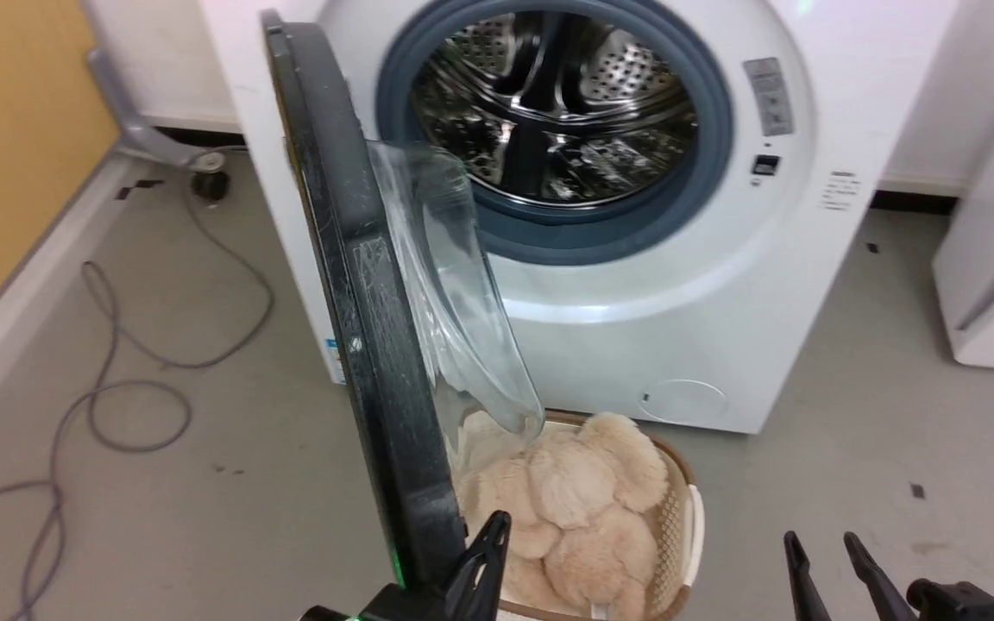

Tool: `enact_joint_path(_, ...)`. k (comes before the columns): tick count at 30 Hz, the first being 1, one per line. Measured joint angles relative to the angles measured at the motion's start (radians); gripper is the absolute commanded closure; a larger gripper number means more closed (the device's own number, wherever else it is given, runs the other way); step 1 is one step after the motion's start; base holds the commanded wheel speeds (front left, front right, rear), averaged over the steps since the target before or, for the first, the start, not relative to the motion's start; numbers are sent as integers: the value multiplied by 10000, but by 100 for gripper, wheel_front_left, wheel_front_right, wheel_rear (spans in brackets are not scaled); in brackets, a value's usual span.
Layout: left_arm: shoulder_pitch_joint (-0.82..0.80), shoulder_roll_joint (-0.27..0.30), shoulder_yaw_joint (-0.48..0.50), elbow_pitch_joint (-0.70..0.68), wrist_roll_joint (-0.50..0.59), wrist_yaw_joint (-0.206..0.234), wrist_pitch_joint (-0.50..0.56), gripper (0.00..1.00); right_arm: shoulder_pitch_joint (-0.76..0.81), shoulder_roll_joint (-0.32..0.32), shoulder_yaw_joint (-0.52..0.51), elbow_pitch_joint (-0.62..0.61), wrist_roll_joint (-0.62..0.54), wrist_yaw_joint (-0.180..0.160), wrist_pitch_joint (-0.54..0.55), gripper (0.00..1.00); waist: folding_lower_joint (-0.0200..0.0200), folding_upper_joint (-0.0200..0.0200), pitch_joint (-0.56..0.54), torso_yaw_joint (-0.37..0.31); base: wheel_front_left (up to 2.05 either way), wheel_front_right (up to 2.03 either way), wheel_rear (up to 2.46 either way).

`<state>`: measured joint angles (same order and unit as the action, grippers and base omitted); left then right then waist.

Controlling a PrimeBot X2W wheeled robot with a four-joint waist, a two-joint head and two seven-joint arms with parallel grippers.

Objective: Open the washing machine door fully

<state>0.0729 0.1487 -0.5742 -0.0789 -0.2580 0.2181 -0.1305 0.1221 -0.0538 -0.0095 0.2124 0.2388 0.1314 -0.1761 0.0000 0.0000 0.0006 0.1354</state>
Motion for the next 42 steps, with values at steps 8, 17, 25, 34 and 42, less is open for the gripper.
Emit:
enact_joint_path(8,208,203,207,-504,-2,357,23,100,100,8,-151,54,29,0,73,0,0,0,-37,922,0,0,0)
enact_joint_path(17,359,479,815,-669,-119,694,-86,100,116,10,-232,71,31,0,81,0,0,0,27,2090,0,0,0)
enact_joint_path(25,216,1145,1992,-10,-575,694,-359,100,91,12,-174,96,31,0,86,0,0,0,80,2537,0,0,0)
enact_joint_path(34,-650,1555,3591,1486,-1662,422,-938,100,-7,12,-188,186,29,0,117,0,0,0,208,2153,0,0,0)
enact_joint_path(42,-1815,1896,4684,3141,-2148,-58,-1185,100,-90,12,-213,176,2,0,165,0,0,0,449,1809,0,0,0)
